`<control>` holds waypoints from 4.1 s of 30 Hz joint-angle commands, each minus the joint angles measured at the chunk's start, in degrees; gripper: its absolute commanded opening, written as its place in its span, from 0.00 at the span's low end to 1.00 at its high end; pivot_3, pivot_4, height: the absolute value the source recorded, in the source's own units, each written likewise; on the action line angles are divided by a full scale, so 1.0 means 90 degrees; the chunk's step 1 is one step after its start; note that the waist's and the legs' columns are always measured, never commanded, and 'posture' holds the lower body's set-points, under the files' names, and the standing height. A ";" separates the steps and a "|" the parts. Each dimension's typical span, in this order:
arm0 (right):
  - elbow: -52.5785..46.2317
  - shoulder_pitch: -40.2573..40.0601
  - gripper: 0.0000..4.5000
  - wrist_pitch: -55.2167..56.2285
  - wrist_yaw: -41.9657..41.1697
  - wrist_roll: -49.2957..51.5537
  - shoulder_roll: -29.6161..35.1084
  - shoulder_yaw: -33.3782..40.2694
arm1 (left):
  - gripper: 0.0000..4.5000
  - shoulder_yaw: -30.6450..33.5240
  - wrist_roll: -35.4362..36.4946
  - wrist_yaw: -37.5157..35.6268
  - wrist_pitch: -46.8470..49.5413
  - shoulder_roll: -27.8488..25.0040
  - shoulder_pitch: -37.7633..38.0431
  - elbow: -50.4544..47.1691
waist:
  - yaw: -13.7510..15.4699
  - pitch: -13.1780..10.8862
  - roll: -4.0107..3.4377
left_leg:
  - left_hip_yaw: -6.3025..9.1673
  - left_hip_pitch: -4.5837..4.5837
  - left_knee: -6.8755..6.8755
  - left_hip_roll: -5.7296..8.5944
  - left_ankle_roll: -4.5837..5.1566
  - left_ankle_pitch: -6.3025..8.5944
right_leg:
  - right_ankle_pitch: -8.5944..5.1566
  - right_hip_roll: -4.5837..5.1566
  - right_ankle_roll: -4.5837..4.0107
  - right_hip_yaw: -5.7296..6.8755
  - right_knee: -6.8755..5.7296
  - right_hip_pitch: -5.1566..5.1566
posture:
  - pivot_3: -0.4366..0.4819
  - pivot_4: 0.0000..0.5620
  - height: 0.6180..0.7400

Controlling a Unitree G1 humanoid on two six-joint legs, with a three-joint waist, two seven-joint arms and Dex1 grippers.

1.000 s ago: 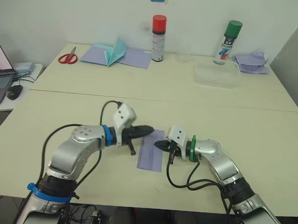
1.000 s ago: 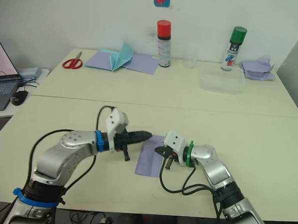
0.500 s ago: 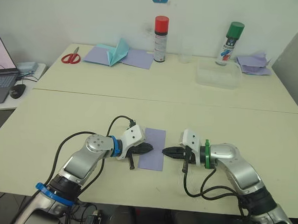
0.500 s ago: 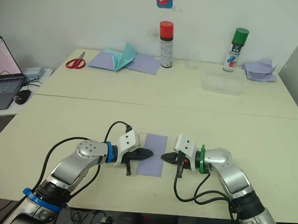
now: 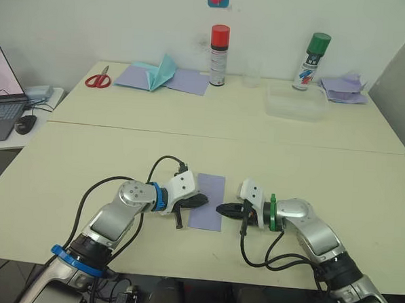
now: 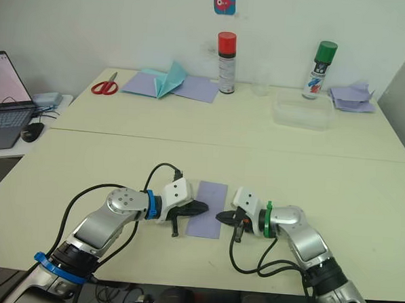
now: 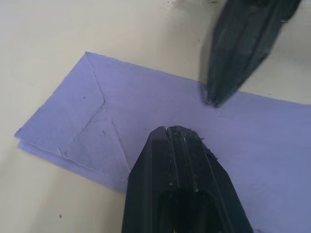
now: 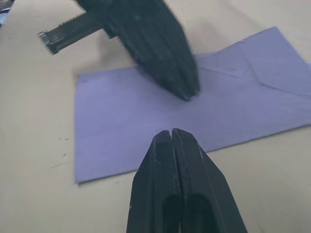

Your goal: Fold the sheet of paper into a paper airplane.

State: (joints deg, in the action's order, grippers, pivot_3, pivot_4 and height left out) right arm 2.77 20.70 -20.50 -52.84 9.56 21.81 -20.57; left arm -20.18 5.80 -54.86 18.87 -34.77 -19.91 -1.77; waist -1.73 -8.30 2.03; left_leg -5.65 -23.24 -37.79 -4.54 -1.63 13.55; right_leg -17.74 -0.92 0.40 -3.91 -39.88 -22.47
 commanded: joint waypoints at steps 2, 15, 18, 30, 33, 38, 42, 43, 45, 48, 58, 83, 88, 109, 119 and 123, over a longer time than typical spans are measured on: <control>0.0755 0.0364 0.01 0.0107 0.0403 -0.0138 -0.0195 0.0330 | 0.00 -0.0381 -0.0322 -0.0213 0.0177 -0.0091 0.0294 0.0274 | -0.0008 0.0000 0.0000 | -0.0003 0.0035 0.0014 0.0000 0.0000 0.0002 | -0.0008 0.0004 -0.0004 -0.0002 0.0008 0.0030 | 0.48 0.27 1.00; 0.2424 0.1137 0.01 0.1104 0.0887 -0.0597 -0.0794 0.0480 | 0.00 -0.0350 -0.0374 -0.0279 0.0159 0.0055 0.0125 0.0533 | 0.0001 0.0007 -0.0001 | -0.0011 0.0042 0.0044 0.0005 0.0000 0.0001 | -0.0004 0.0010 -0.0015 -0.0004 0.0015 0.0034 | 0.48 0.27 1.00; 0.2168 0.0959 0.01 0.1080 0.0598 -0.0605 -0.0692 0.0356 | 0.00 -0.0308 -0.0369 -0.0315 0.0147 0.0046 0.0095 0.0584 | 0.0002 0.0014 -0.0003 | -0.0010 0.0046 0.0044 0.0005 0.0001 0.0001 | -0.0005 0.0011 -0.0013 -0.0003 0.0016 0.0038 | 0.48 0.27 1.00; 0.0390 -0.0056 0.01 -0.0144 -0.0890 -0.0224 0.0054 -0.0263 | 0.00 -0.0231 -0.0418 -0.0311 0.0122 0.0060 0.0097 0.0724 | 0.0001 0.0082 -0.0027 | -0.0010 0.0062 0.0085 0.0002 0.0000 0.0001 | -0.0009 0.0013 -0.0007 -0.0003 0.0057 0.0053 | 0.48 0.27 1.00; -0.0036 -0.0227 0.01 -0.0584 -0.1271 -0.0067 0.0332 -0.0450 | 0.00 -0.0230 -0.0420 -0.0325 0.0112 0.0062 0.0099 0.0749 | 0.0001 0.0094 -0.0035 | -0.0010 0.0062 0.0088 0.0002 0.0000 0.0001 | -0.0009 0.0012 -0.0007 -0.0002 0.0070 0.0056 | 0.48 0.27 1.00; -0.0519 -0.0366 0.01 -0.1128 -0.1647 0.0163 0.0663 -0.0634 | 0.00 -0.0218 -0.0423 -0.0326 0.0103 0.0072 0.0094 0.0777 | 0.0002 0.0112 -0.0037 | -0.0009 0.0062 0.0095 0.0001 0.0000 0.0002 | -0.0009 0.0012 -0.0006 -0.0001 0.0096 0.0064 | 0.48 0.27 1.00; -0.0849 -0.0443 0.01 -0.1488 -0.1929 0.0370 0.0956 -0.0741 | 0.00 -0.0232 -0.0438 -0.0312 0.0101 0.0091 0.0094 0.0785 | 0.0003 0.0115 -0.0034 | -0.0008 0.0061 0.0095 0.0001 0.0001 0.0002 | -0.0010 0.0013 -0.0007 -0.0001 0.0097 0.0064 | 0.48 0.27 1.00; -0.0933 -0.0447 0.01 -0.1532 -0.2001 0.0427 0.1054 -0.0733 | 0.00 -0.0233 -0.0437 -0.0312 0.0098 0.0098 0.0089 0.0795 | 0.0003 0.0115 -0.0034 | -0.0008 0.0061 0.0096 0.0001 0.0001 0.0002 | -0.0010 0.0013 -0.0007 -0.0001 0.0098 0.0064 | 0.48 0.27 1.00; -0.1053 -0.0404 0.01 -0.1603 -0.2018 0.0552 0.1153 -0.0589 | 0.00 -0.0222 -0.0430 -0.0304 0.0094 0.0115 0.0084 0.0811 | 0.0006 0.0114 -0.0034 | -0.0007 0.0060 0.0096 0.0002 0.0001 0.0002 | -0.0010 0.0013 -0.0008 0.0000 0.0099 0.0063 | 0.48 0.27 1.00; -0.1223 -0.0237 0.01 -0.1662 -0.1784 0.0806 0.1128 -0.0135 | 0.00 -0.0170 -0.0379 -0.0265 0.0086 0.0170 0.0107 0.0814 | 0.0007 0.0112 -0.0034 | -0.0007 0.0059 0.0096 0.0003 0.0001 0.0002 | -0.0011 0.0015 -0.0008 0.0000 0.0101 0.0063 | 0.48 0.27 1.00; -0.0517 0.0138 0.01 -0.0857 -0.0123 0.0346 0.0222 0.0516 | 0.00 0.0060 -0.0313 -0.0220 -0.0133 0.0322 0.0158 0.0884 | 0.0019 0.0107 -0.0034 | -0.0004 0.0049 0.0094 0.0005 0.0001 0.0001 | -0.0011 0.0017 -0.0005 -0.0001 0.0101 0.0053 | 0.48 0.27 1.00; 0.0404 0.0352 0.00 -0.0277 -0.0075 -0.0651 0.0152 -0.0282 | 0.43 0.2078 0.1605 -0.0363 0.0668 -0.0005 0.0604 -0.0079 | -0.0024 0.0037 0.0014 | -0.0013 0.0038 0.0105 -0.0007 -0.0003 0.0000 | -0.0009 0.0020 -0.0010 0.0002 0.0098 0.0030 | 0.48 0.27 1.00; 0.0412 0.0373 0.00 -0.0289 -0.0063 -0.0658 0.0147 -0.0263 | 0.29 0.1889 0.1448 -0.0351 0.0463 0.0040 0.0592 0.0029 | -0.0033 0.0034 0.0016 | -0.0017 0.0039 0.0107 -0.0007 -0.0003 0.0000 | -0.0006 0.0020 -0.0015 -0.0003 0.0098 0.0028 | 0.48 0.27 1.00; 0.0325 0.0344 0.00 -0.0329 -0.0027 -0.0660 0.0119 -0.0263 | 0.01 0.1463 0.1435 -0.0397 0.0590 0.0342 0.0339 0.0032 | -0.0031 0.0028 0.0018 | -0.0018 0.0038 0.0108 -0.0007 -0.0003 0.0000 | -0.0006 0.0019 -0.0016 -0.0003 0.0098 0.0026 | 0.48 0.27 1.00; 0.0293 0.0340 0.00 -0.0361 -0.0023 -0.0656 0.0105 -0.0268 | 0.01 0.1160 0.1286 -0.0382 0.0566 0.0648 0.0045 0.0111 | -0.0038 0.0024 0.0019 | -0.0021 0.0038 0.0108 -0.0007 -0.0003 0.0000 | -0.0006 0.0018 -0.0014 -0.0006 0.0098 0.0027 | 0.48 0.27 1.00; 0.0278 0.0341 0.00 -0.0378 -0.0014 -0.0651 0.0107 -0.0253 | 0.01 0.1055 0.1226 -0.0368 0.0529 0.0751 -0.0057 0.0199 | -0.0038 0.0022 0.0020 | -0.0020 0.0038 0.0108 -0.0007 -0.0003 0.0000 | -0.0006 0.0016 -0.0014 -0.0006 0.0098 0.0026 | 0.48 0.27 1.00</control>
State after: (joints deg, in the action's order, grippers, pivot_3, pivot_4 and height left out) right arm 3.50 24.34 -21.88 -53.75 5.35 22.49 -21.75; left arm -10.00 16.88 -58.10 24.52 -28.64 -19.18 0.49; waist -2.07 -8.10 2.22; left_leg -5.83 -22.90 -36.82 -4.60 -1.66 13.55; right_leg -17.79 -0.77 0.28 -3.96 -39.00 -22.23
